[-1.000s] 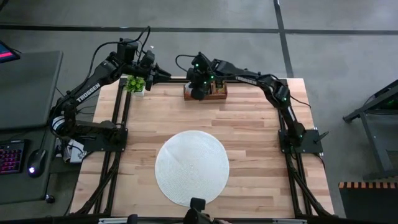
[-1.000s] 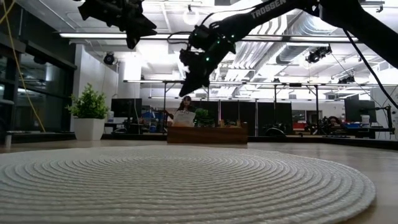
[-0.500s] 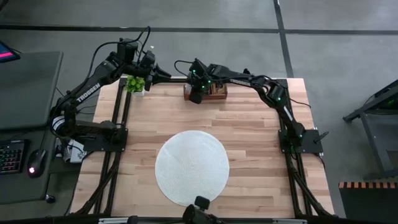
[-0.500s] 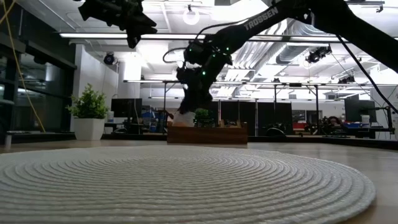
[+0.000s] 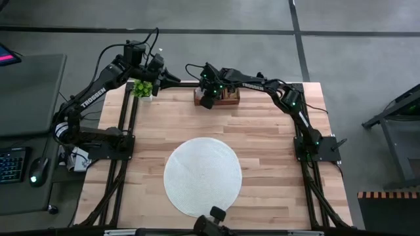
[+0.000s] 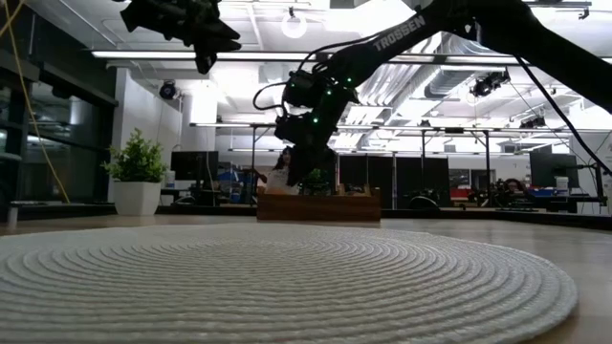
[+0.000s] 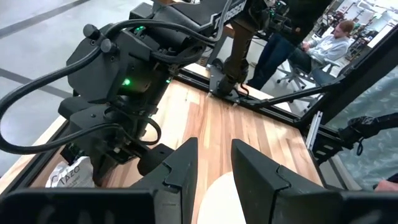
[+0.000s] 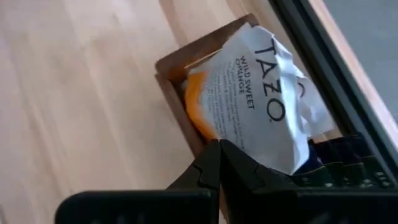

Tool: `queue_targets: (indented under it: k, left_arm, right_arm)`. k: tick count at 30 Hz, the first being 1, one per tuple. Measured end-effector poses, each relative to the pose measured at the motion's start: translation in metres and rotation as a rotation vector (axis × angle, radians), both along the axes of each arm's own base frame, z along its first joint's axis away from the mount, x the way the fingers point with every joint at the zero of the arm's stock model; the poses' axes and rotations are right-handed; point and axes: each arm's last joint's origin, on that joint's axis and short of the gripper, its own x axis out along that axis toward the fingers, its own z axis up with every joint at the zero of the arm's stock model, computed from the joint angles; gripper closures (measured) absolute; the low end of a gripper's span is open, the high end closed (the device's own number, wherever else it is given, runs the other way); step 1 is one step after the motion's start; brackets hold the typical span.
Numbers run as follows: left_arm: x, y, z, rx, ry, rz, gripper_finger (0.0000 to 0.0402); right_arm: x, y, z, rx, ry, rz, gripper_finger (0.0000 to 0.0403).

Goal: Pick & Place Tea
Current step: Adjust the white tea bags into the right section of the wooden organizer

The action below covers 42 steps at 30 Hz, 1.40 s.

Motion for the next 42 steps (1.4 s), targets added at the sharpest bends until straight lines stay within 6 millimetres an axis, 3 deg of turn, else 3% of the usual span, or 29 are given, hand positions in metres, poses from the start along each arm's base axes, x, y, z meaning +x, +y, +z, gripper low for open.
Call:
queue_targets:
  k: [8,17,22,31,42]
  left_arm:
    - [0.000,-0.001,0.000,-0.007,-0.009,-0.023,0.0305]
    - [-0.003,-0.004,0.001,-0.008,-0.006,-0.045,0.0305]
    - [-0.003,-0.005,0.001,-0.007,-0.007,-0.048,0.0305]
    - [-0.004,-0.007,0.001,0.002,0.001,-0.051,0.0305]
    - [-0.004,-0.007,0.001,0.000,-0.001,-0.055,0.0305]
  right_arm:
    - [0.005,0.004,0.017,-0.034,-0.088,0.003,0.0403]
    - [0.006,-0.015,0.025,-0.049,-0.218,-0.244,0.0403]
    - [0.001,-0.023,0.022,0.024,-0.226,-0.327,0.0403]
    - [-0.001,-0.022,0.018,0.087,-0.214,-0.331,0.0403]
    - [0.001,-0.020,-0.002,0.169,-0.157,-0.325,0.0403]
